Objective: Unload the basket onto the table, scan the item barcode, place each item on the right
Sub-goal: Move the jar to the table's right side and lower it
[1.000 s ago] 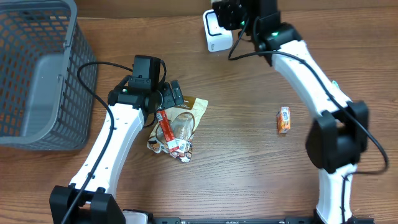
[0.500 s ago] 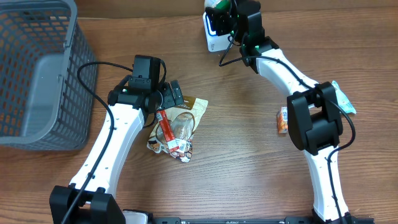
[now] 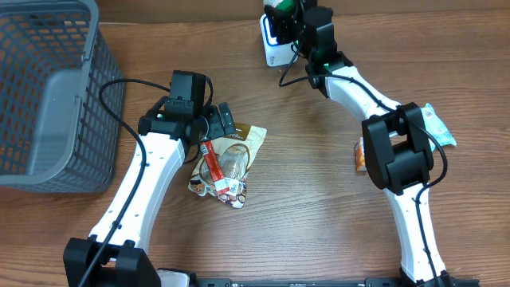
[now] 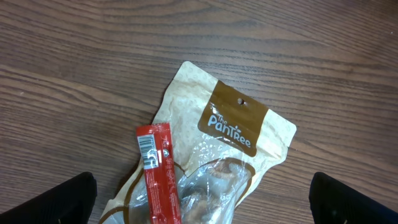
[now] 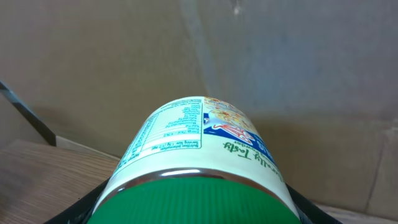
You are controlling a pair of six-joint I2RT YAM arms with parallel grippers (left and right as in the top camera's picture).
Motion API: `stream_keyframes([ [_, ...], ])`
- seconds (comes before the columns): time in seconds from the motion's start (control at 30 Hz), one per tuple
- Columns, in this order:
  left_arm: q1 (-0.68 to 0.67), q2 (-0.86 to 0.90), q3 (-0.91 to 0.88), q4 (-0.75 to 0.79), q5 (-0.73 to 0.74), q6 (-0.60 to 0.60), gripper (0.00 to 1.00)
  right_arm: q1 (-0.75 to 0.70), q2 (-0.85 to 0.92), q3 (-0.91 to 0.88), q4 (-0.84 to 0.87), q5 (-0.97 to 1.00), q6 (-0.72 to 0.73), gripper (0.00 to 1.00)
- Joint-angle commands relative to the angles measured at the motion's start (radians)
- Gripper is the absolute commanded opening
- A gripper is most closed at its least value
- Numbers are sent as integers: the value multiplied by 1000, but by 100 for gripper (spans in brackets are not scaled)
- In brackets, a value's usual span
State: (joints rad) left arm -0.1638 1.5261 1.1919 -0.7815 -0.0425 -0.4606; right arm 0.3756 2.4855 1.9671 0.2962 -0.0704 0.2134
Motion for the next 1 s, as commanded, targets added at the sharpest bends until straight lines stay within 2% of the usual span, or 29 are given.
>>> stream_keyframes([
  [0.0,2,-10,17,0,-13,23,100,5,41,30,11,16,7,4],
  [0.43,2,-10,17,0,-13,23,100,2,47,30,32,6,6,4],
  [0.7,2,-10,17,0,-13,23,100,-35,-135,30,26,-249,8,4],
  [0.83,2,-10,17,0,-13,23,100,-59,-267,30,-61,-291,77,4],
  [0.97,2,-10,17,0,-13,23,100,-97,-402,30,-250,-290,79,4],
])
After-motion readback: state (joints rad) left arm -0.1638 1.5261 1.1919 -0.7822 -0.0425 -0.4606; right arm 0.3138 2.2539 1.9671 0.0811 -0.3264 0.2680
